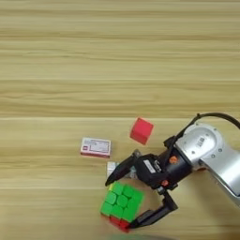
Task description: Move the objects on the table
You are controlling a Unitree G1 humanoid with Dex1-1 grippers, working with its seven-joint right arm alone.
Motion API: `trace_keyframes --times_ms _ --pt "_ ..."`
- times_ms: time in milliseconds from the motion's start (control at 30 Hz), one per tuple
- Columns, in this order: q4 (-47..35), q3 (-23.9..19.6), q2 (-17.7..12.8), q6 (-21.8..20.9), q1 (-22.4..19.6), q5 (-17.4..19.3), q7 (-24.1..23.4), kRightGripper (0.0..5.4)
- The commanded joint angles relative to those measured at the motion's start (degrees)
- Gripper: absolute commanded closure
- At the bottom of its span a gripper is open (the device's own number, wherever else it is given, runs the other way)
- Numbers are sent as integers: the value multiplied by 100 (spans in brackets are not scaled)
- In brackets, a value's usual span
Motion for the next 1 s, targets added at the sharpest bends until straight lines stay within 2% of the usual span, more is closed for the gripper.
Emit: trace_keyframes --times_ms 33,167,333,467,633,800,1000 --pt "-208 -286 -76 57 -274 60 -309 139" --pt "-298 -456 -72 86 -334 143 -395 158" --pt "-227 -697 113 186 -540 184 -708 175" --pt "6 -590 238 157 -561 4 -886 182" --pt "590 -381 467 -61 -560 -411 -1240 185" --pt "958 -224 657 -257 -519 -583 -1498 185" --pt "1163 -168 810 -337 -538 -577 -1711 185"
